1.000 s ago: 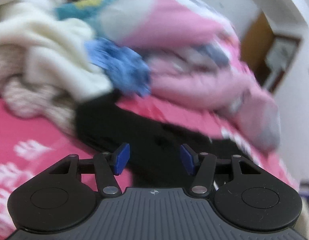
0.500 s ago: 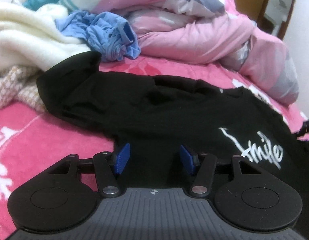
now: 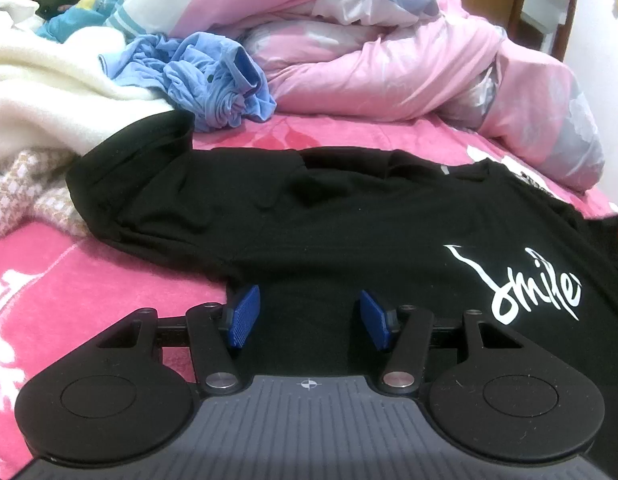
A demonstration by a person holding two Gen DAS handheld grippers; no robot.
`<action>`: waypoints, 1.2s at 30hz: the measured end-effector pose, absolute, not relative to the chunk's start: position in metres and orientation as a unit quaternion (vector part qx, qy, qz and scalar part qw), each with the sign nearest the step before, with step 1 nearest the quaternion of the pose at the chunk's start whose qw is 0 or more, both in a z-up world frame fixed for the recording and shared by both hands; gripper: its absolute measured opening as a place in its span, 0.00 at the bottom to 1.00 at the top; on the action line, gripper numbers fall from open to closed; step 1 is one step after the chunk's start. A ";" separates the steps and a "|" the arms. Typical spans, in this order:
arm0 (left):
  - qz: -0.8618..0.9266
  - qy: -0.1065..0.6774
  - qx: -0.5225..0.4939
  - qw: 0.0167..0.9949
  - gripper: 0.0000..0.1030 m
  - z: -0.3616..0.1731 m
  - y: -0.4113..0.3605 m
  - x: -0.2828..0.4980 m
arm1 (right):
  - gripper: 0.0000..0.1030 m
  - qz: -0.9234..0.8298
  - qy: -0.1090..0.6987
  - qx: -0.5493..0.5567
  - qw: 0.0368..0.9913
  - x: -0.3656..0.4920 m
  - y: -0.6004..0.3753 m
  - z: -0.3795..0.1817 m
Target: Fold clothes
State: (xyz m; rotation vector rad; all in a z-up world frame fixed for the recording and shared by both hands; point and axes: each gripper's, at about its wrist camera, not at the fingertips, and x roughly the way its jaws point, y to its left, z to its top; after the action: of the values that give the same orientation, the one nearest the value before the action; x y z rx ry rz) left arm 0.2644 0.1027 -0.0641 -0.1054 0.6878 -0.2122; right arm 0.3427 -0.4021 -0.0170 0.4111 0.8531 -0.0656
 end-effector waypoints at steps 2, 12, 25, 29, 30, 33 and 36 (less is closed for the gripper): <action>-0.103 0.336 -0.051 0.935 0.54 -0.064 0.102 0.264 | 0.02 -0.051 0.388 0.187 0.901 0.347 -0.411 -0.005; -0.104 0.337 -0.048 0.935 0.54 -0.065 0.102 0.264 | 0.02 -0.141 0.362 0.156 0.908 0.384 -0.459 -0.009; -0.107 0.337 -0.048 0.934 0.54 -0.066 0.103 0.266 | 0.46 -0.160 0.345 0.224 0.897 0.395 -0.514 -0.028; -0.107 0.336 -0.048 0.934 0.54 -0.066 0.103 0.265 | 0.46 -0.134 0.398 0.332 0.844 0.371 -0.537 -0.028; -0.107 0.336 -0.048 0.934 0.55 -0.066 0.103 0.265 | 0.46 -0.126 0.424 0.350 0.825 0.366 -0.539 -0.031; -0.108 0.336 -0.048 0.934 0.54 -0.067 0.103 0.265 | 0.46 -0.100 0.490 0.349 0.793 0.351 -0.531 -0.041; -0.107 0.336 -0.049 0.934 0.54 -0.067 0.103 0.265 | 0.45 -0.082 0.528 0.332 0.777 0.341 -0.521 -0.052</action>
State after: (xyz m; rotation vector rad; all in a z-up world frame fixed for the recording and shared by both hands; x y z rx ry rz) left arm 0.2650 0.1029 -0.0665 -0.1004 0.6875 -0.2197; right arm 0.3409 -0.5208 -0.0517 0.7171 1.1429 -0.1772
